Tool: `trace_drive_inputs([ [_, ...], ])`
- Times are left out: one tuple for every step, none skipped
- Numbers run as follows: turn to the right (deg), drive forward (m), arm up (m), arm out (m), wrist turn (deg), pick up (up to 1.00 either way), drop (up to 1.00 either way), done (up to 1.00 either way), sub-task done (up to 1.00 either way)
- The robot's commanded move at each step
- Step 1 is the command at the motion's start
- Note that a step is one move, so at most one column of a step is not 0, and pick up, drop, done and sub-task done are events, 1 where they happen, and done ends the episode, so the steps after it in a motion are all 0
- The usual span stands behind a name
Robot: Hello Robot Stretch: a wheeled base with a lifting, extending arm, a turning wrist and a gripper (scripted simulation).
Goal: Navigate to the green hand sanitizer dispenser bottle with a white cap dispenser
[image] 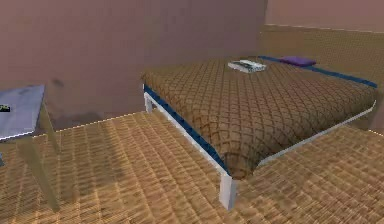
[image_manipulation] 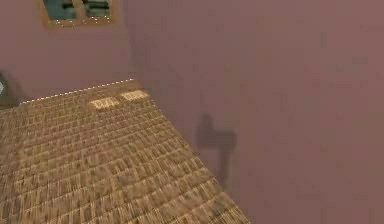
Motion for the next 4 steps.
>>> trace_drive_inputs([
  [-45.0,0.0,0.0,0.0,0.0,0.0,0.0,0.0,0.0],
  [-45.0,0.0,0.0,0.0,0.0,0.0,0.0,0.0,0.0],
  [-33.0,0.0,0.0,0.0,0.0,0.0,0.0,0.0,0.0],
  [0.0,1.0,0.0,0.0,0.0,0.0,0.0,0.0,0.0],
])
